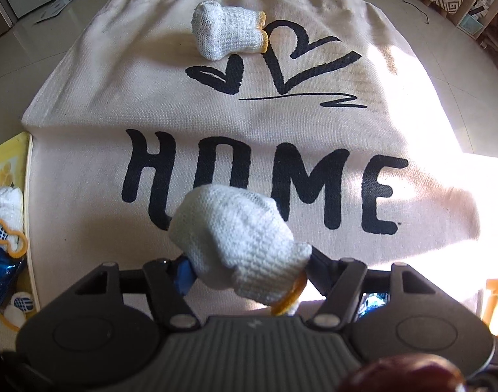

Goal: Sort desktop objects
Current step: 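Lift the held glove and packet and carry both toward the yellow tray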

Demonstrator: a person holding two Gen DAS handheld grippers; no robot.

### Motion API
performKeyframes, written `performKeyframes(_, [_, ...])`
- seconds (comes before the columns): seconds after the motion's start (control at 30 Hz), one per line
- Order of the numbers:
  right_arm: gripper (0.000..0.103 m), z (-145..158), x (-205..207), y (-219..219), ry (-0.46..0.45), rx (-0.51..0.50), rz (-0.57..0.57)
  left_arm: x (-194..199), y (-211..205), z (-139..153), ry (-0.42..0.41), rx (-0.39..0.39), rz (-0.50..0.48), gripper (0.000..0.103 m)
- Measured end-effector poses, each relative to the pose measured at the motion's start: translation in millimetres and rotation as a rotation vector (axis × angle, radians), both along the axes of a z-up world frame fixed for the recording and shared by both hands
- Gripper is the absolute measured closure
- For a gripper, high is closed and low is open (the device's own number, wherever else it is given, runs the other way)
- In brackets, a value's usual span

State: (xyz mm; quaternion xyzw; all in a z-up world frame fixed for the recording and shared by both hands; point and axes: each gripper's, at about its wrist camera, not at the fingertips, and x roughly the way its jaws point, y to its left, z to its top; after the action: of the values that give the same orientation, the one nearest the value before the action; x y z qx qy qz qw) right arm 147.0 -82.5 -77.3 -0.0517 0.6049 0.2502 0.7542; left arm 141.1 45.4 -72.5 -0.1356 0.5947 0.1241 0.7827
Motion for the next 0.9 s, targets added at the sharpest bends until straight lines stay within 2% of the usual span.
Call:
performKeyframes(0.13, [0.030, 9, 5, -6, 0.004, 0.077, -0.037, -4, 3, 10, -0.009, -0.005, 0.012, 0.037])
performKeyframes(0.5, [0.030, 15, 14, 6, 0.015, 0.146, -0.087, -22, 25, 40, -0.067, 0.007, 0.069, 0.037])
performKeyframes(0.9, [0.030, 45, 0, 6, -0.042, 0.160, -0.092, -45, 33, 73, -0.121, 0.034, 0.082, 0.037])
